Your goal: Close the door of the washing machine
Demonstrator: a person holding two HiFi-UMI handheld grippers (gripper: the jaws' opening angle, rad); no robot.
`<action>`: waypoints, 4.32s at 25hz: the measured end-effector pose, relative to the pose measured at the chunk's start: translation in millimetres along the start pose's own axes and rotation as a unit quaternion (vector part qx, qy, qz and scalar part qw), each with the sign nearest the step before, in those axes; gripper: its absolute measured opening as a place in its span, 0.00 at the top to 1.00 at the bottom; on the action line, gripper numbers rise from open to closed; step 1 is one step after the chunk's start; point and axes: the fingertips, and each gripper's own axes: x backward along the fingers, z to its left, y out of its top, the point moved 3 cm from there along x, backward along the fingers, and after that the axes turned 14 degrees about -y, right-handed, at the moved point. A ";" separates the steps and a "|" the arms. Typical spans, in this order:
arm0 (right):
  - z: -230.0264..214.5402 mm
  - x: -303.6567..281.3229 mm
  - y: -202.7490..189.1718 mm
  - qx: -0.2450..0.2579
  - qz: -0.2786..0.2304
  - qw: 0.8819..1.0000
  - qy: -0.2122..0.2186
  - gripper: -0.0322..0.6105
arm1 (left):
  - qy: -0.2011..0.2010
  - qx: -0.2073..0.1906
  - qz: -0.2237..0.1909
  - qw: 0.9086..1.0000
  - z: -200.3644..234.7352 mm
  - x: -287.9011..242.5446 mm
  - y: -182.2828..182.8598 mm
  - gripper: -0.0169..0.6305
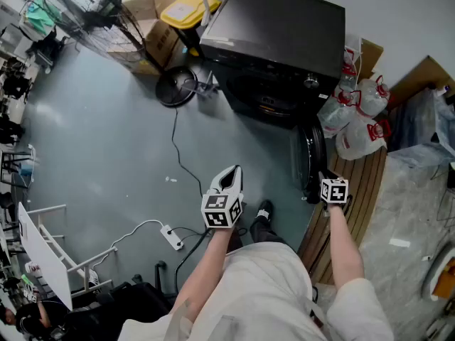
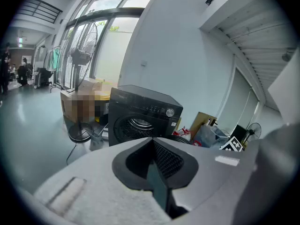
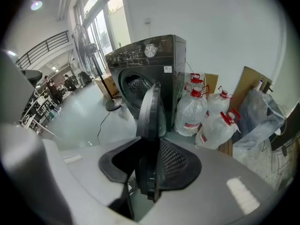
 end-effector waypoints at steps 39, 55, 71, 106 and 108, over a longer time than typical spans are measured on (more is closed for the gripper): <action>71.9 2.3 13.9 -0.098 0.036 0.994 -0.021 0.75 | -0.037 0.008 0.011 0.999 65.2 11.9 26.9 0.97; 131.6 -7.3 30.2 -0.187 0.054 0.980 -0.053 0.74 | -0.092 -0.024 0.028 0.995 114.7 20.9 54.6 0.97; 188.5 -21.4 58.5 -0.257 0.046 0.961 -0.090 0.74 | -0.125 -0.024 0.046 0.991 187.9 50.3 67.9 0.97; 274.6 -77.6 139.8 -0.326 0.050 0.944 -0.027 0.70 | -0.116 0.001 0.069 0.991 259.9 -4.3 81.3 0.97; 278.4 -79.7 143.9 -0.320 0.049 0.946 -0.022 0.70 | -0.117 0.002 0.070 0.991 261.1 -9.7 82.9 0.97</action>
